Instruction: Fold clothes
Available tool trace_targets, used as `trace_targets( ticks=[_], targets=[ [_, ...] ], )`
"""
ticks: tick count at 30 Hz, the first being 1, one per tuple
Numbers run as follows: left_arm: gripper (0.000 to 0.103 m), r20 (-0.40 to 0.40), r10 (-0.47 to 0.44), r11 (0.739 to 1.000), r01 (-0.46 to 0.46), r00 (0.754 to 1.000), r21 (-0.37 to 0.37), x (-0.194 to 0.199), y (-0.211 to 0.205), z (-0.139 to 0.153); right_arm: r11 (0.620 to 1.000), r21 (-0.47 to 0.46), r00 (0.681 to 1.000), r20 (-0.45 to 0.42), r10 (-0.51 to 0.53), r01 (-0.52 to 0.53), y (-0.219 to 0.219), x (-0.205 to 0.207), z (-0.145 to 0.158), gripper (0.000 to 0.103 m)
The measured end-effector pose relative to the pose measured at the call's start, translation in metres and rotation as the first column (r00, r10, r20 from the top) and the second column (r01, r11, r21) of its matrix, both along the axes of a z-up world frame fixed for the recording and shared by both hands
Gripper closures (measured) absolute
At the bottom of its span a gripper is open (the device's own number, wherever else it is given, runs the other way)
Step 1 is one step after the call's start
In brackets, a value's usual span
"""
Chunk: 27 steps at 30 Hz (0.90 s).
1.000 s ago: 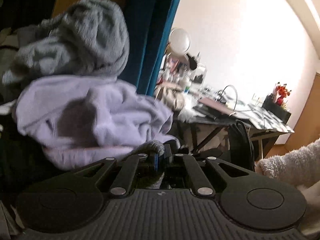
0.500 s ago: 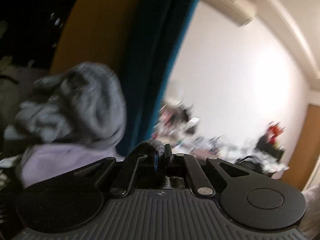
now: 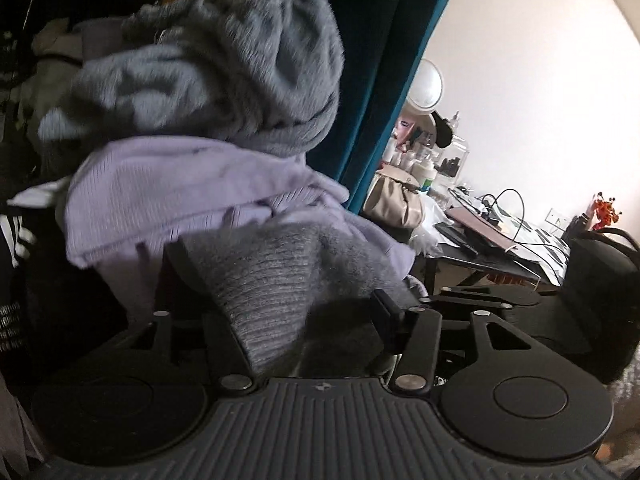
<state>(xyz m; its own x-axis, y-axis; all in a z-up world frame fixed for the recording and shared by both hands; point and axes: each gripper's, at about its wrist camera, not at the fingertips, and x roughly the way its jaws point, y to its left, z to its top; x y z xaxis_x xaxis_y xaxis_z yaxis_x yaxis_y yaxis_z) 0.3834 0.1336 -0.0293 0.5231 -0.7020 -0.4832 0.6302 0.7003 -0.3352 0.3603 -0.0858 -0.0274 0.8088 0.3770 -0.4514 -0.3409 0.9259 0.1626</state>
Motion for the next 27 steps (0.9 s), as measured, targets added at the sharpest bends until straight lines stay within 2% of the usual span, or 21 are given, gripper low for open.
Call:
trace_targets(
  ticks=[3,4,5,6,8,10,13,15,18,21,23,24,25,26,27],
  targets=[
    [0.096,0.029,0.009,1.000,-0.008,1.000,-0.024,-0.002,0.002,0.005,1.000,-0.026,1.000,-0.011,0.005,-0.005,0.002,-0.007,-0.003,0.094],
    [0.096,0.053,0.020,0.999,-0.018,0.998,-0.032,-0.005,0.003,0.009,0.999,-0.035,1.000,-0.014,0.002,-0.002,0.003,-0.009,-0.005,0.086],
    [0.097,0.073,0.030,0.999,-0.027,0.997,-0.038,-0.006,0.004,0.014,0.999,-0.043,1.000,-0.012,-0.007,0.006,0.002,-0.013,-0.007,0.069],
    [0.097,0.091,0.040,0.998,-0.036,0.995,-0.044,-0.007,0.006,0.020,0.999,-0.049,1.000,-0.011,-0.015,0.014,0.002,-0.017,-0.009,0.061],
    [0.097,0.111,0.068,0.995,-0.060,0.991,-0.073,-0.008,0.010,0.031,0.997,-0.069,0.999,-0.014,-0.029,0.028,-0.001,-0.022,-0.014,0.033],
    [0.097,0.129,0.084,0.991,-0.070,0.988,-0.111,-0.009,0.014,0.041,0.995,-0.092,0.998,-0.036,-0.047,0.043,-0.004,-0.028,-0.022,0.025],
    [0.097,0.154,0.064,0.989,-0.042,0.986,-0.141,-0.014,0.014,0.050,0.994,-0.083,0.991,-0.108,-0.075,0.066,-0.015,-0.029,-0.040,0.023],
    [0.097,0.167,0.045,0.987,-0.019,0.985,-0.157,-0.019,0.012,0.055,0.990,-0.098,0.984,-0.136,-0.115,0.102,-0.022,-0.029,-0.053,0.023],
    [0.097,0.176,0.010,0.984,0.022,0.984,-0.176,-0.023,0.008,0.062,0.973,-0.166,0.974,-0.131,-0.184,0.161,-0.028,-0.023,-0.070,0.023],
    [0.097,0.190,-0.006,0.988,0.036,0.982,-0.152,-0.025,0.002,0.062,0.958,-0.210,0.967,-0.124,-0.222,0.193,-0.033,-0.007,-0.080,0.030],
    [0.097,0.187,-0.005,0.989,0.033,0.982,-0.146,-0.026,0.001,0.061,0.954,-0.235,0.967,-0.131,-0.220,0.186,-0.032,0.005,-0.086,0.046],
    [0.097,0.184,-0.004,0.989,0.031,0.983,-0.145,-0.026,0.001,0.061,0.950,-0.252,0.967,-0.127,-0.220,0.184,-0.031,0.009,-0.088,0.048],
    [0.097,0.185,-0.002,0.989,0.029,0.983,-0.144,-0.027,0.001,0.061,0.947,-0.263,0.968,-0.118,-0.221,0.184,-0.029,0.011,-0.088,0.056],
    [0.097,0.187,-0.002,0.989,0.029,0.982,-0.143,-0.029,0.001,0.062,0.945,-0.272,0.969,-0.109,-0.220,0.184,-0.028,0.013,-0.088,0.075],
    [0.097,0.189,-0.002,0.989,0.030,0.982,-0.146,-0.030,0.002,0.062,0.946,-0.268,0.970,-0.105,-0.217,0.183,-0.026,0.012,-0.085,0.081]
  ],
)
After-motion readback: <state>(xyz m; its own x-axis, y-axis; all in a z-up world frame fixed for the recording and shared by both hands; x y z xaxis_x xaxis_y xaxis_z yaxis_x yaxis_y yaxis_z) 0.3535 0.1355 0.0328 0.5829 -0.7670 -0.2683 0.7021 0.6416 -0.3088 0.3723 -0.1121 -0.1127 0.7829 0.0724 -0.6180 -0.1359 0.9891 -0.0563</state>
